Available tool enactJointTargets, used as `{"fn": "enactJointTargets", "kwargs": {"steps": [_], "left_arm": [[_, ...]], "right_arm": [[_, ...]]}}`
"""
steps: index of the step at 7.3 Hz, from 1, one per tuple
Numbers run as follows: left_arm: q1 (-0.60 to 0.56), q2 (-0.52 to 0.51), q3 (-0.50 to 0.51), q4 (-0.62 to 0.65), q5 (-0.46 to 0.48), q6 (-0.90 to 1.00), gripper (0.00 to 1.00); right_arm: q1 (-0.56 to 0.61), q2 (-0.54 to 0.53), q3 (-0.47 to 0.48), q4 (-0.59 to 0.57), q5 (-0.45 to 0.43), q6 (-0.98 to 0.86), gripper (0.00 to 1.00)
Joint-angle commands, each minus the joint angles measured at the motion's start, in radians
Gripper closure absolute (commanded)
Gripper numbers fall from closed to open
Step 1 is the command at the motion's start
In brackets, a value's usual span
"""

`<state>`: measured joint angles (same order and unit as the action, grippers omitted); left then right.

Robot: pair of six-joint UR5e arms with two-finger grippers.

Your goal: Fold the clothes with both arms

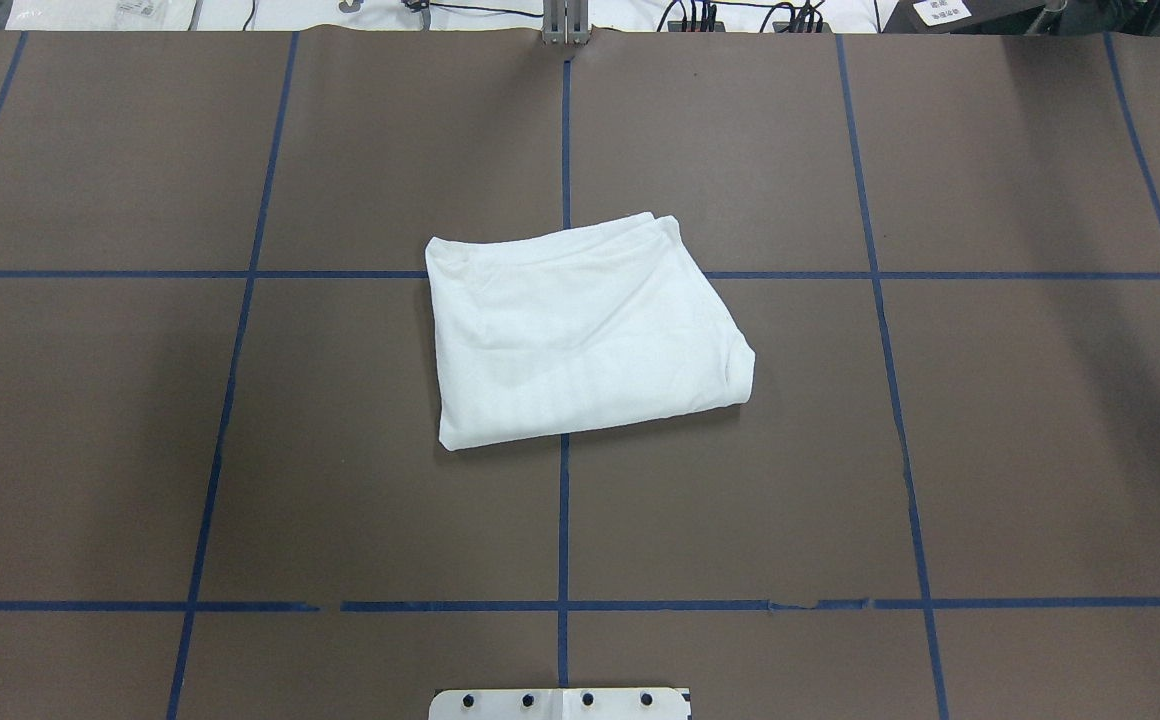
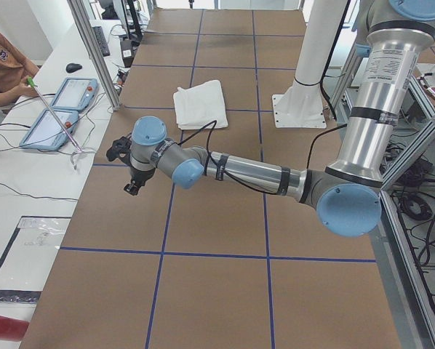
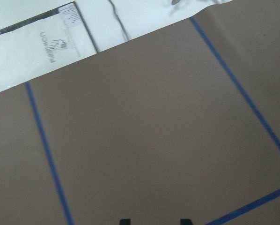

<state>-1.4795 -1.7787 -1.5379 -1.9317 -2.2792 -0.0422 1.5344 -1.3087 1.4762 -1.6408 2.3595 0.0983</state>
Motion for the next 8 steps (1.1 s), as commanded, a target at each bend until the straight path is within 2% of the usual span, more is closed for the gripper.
{"fn": "enactJointTargets", "kwargs": {"steps": [1, 2, 3, 4, 5, 6, 7, 8], "left_arm": [[-0.064, 0.062, -0.055, 0.222, -0.006, 0.129, 0.53], [-0.064, 0.088, -0.139, 0.261, -0.006, 0.125, 0.48], [-0.086, 0.087, -0.233, 0.378, -0.005, 0.125, 0.48], [-0.103, 0.079, -0.243, 0.437, -0.006, 0.133, 0.45], [-0.104, 0.085, -0.249, 0.425, -0.009, 0.134, 0.28], [-0.104, 0.09, -0.254, 0.424, -0.01, 0.127, 0.18], [-0.104, 0.091, -0.264, 0.422, -0.01, 0.133, 0.0], [-0.102, 0.093, -0.249, 0.421, -0.01, 0.134, 0.0]], "right_arm": [[0.041, -0.01, 0.0, -0.063, -0.002, -0.072, 0.0], [0.035, -0.014, -0.002, -0.076, -0.002, -0.072, 0.0], [0.02, -0.027, -0.008, -0.076, -0.003, -0.071, 0.0], [0.018, -0.046, 0.054, -0.102, -0.005, -0.071, 0.0], [0.018, -0.049, 0.065, -0.126, -0.008, -0.071, 0.0], [0.016, -0.052, 0.067, -0.126, -0.009, -0.071, 0.0], [0.016, -0.044, 0.067, -0.126, -0.026, -0.071, 0.0], [0.016, -0.049, 0.067, -0.125, -0.035, -0.071, 0.0]]}}
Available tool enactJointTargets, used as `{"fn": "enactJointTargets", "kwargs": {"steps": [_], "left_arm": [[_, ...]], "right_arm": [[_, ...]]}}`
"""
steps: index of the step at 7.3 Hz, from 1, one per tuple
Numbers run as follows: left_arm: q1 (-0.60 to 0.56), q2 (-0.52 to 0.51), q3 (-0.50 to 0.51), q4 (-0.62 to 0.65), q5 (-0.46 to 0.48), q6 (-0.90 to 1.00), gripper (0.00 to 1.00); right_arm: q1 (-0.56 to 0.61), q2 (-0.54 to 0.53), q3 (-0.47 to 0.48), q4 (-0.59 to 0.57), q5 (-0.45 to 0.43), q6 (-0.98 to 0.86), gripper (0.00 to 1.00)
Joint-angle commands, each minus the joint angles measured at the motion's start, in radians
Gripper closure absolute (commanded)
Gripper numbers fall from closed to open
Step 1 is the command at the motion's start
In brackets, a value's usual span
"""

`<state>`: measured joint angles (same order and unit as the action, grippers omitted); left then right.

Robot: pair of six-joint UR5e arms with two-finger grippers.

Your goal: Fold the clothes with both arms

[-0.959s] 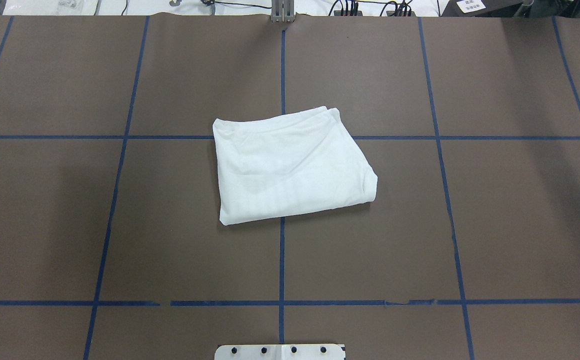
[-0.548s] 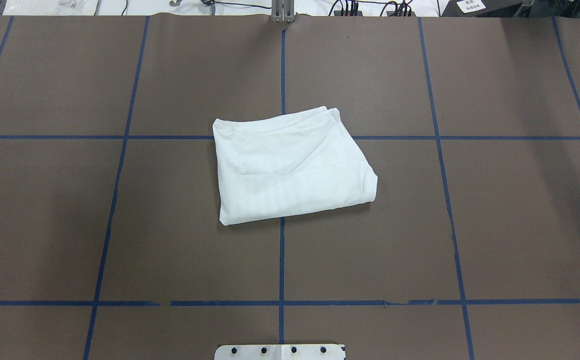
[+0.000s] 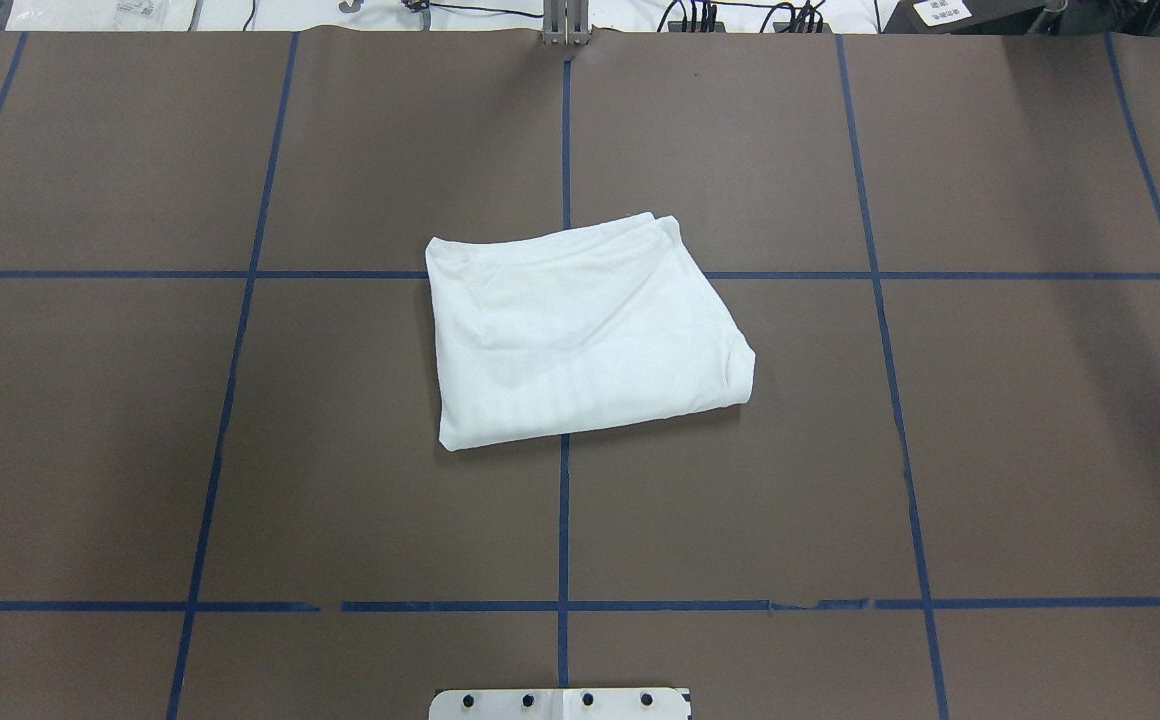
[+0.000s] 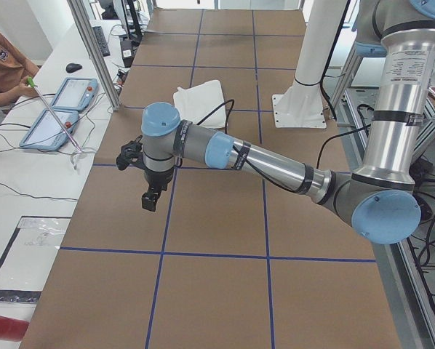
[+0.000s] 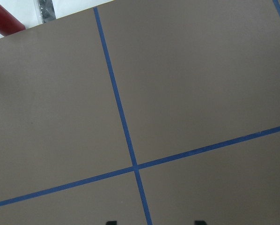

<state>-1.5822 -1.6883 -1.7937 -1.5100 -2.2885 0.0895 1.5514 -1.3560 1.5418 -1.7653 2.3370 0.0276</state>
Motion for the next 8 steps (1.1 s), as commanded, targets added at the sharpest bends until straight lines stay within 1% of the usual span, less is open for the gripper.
{"fn": "enactJointTargets", "kwargs": {"steps": [1, 2, 3, 4, 5, 6, 8], "left_arm": [[0.001, 0.01, 0.008, -0.028, -0.011, -0.002, 0.0], [0.001, 0.018, 0.013, -0.056, -0.052, 0.002, 0.0], [0.001, 0.021, 0.014, -0.059, -0.051, 0.003, 0.0], [0.008, 0.018, 0.055, -0.067, -0.048, -0.004, 0.0], [0.01, 0.016, 0.15, -0.173, -0.051, -0.007, 0.0], [0.01, 0.021, 0.187, -0.281, -0.055, -0.005, 0.0], [0.011, 0.021, 0.226, -0.294, -0.055, -0.007, 0.0]], "right_arm": [[0.0, -0.014, 0.029, -0.002, -0.012, 0.0, 0.0], [-0.002, -0.032, 0.07, -0.002, -0.011, 0.0, 0.0], [-0.004, -0.037, 0.073, 0.0, -0.001, 0.002, 0.0], [-0.017, -0.035, 0.074, 0.001, 0.002, 0.003, 0.0], [-0.049, -0.029, 0.061, 0.001, -0.004, 0.003, 0.0], [-0.051, -0.034, 0.061, 0.004, 0.005, 0.003, 0.0], [-0.054, -0.055, 0.069, 0.013, 0.005, 0.02, 0.0]]}}
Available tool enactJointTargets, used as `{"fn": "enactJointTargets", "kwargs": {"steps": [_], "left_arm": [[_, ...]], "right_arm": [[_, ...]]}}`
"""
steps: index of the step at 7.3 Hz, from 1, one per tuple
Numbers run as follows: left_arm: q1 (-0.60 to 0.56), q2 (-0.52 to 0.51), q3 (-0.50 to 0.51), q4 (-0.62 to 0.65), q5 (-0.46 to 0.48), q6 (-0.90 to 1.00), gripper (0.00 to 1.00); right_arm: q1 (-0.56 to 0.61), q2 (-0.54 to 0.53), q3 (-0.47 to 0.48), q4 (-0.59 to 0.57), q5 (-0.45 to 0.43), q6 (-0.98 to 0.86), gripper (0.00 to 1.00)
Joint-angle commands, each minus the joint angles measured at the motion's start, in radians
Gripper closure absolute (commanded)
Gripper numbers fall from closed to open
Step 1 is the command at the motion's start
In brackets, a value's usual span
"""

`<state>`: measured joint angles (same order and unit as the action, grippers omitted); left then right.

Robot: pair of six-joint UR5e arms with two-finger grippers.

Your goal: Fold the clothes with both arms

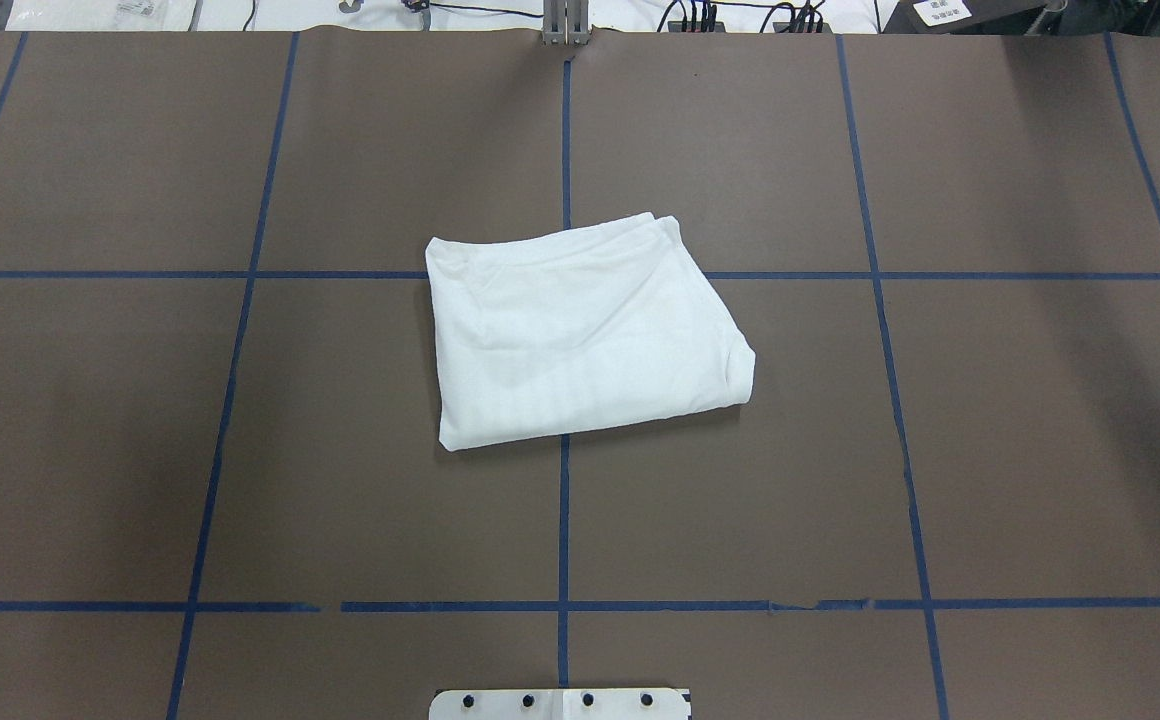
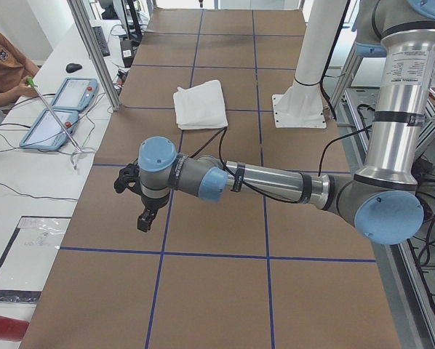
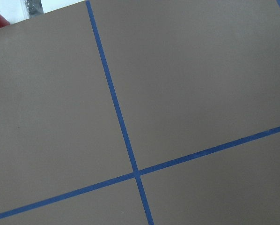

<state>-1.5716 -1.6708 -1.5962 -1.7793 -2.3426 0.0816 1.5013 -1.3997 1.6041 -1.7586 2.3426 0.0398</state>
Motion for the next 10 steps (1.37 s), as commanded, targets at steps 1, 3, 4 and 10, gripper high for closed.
{"fn": "enactJointTargets", "kwargs": {"steps": [1, 3, 4, 10], "left_arm": [[0.001, 0.005, 0.028, -0.028, -0.001, 0.001, 0.0], [0.001, 0.006, 0.028, -0.023, -0.003, 0.0, 0.0], [0.001, 0.052, 0.019, -0.029, -0.004, 0.003, 0.0], [0.004, 0.042, -0.001, -0.029, -0.004, 0.003, 0.0]], "right_arm": [[-0.009, -0.012, 0.001, 0.008, 0.0, 0.009, 0.0], [-0.015, -0.021, 0.003, 0.01, -0.002, 0.009, 0.0], [-0.015, -0.022, 0.004, 0.008, 0.0, 0.008, 0.0], [-0.027, -0.019, 0.007, 0.037, 0.01, 0.005, 0.0]]}}
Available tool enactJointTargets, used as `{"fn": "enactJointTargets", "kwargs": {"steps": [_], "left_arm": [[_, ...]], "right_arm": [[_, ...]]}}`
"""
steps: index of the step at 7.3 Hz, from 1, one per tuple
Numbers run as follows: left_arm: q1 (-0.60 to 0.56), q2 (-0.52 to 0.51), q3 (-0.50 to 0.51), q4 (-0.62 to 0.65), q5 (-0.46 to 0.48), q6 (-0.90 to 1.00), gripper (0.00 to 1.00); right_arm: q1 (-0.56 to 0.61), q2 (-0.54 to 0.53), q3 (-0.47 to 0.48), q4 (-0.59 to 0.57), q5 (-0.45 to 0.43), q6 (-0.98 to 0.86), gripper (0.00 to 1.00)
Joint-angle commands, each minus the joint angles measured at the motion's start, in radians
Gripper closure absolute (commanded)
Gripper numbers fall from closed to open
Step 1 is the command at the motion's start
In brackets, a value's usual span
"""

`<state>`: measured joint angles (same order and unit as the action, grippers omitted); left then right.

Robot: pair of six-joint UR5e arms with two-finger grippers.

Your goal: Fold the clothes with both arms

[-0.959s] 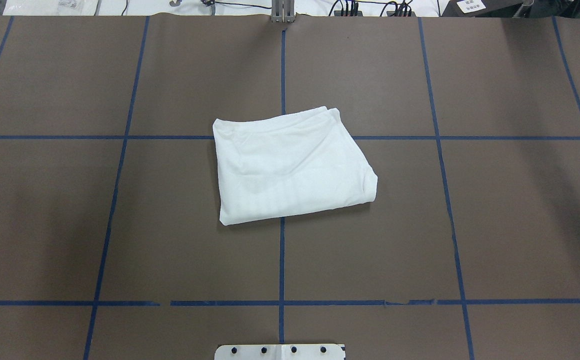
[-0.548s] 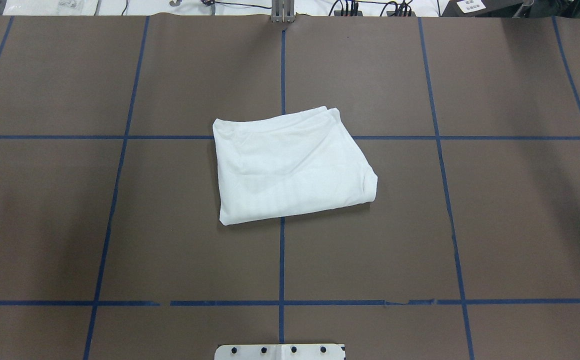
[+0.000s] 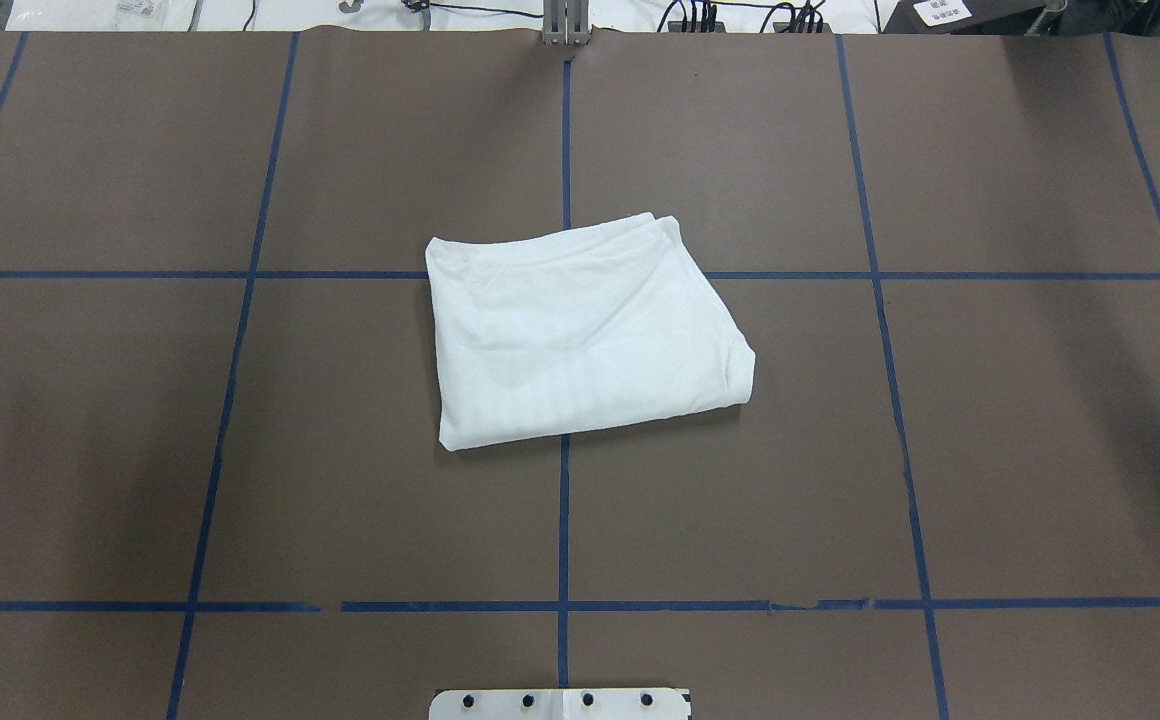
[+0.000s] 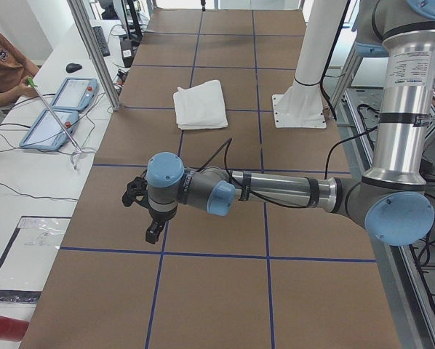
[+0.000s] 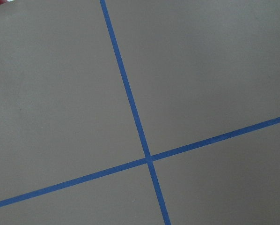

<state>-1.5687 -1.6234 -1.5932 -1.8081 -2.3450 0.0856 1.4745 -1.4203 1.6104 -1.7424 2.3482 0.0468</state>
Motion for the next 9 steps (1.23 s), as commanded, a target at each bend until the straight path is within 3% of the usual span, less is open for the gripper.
{"fn": "enactJointTargets", "kwargs": {"steps": [1, 3, 9], "left_arm": [[0.001, -0.009, -0.004, -0.003, -0.001, 0.002, 0.0], [0.001, -0.006, -0.016, -0.034, -0.002, -0.001, 0.0], [0.003, 0.004, -0.03, -0.036, -0.045, 0.003, 0.0]], "right_arm": [[0.0, 0.007, -0.001, 0.041, 0.003, -0.007, 0.0], [0.0, 0.0, 0.072, 0.05, 0.006, -0.008, 0.0], [-0.016, 0.011, 0.043, 0.05, 0.005, 0.001, 0.0]]}}
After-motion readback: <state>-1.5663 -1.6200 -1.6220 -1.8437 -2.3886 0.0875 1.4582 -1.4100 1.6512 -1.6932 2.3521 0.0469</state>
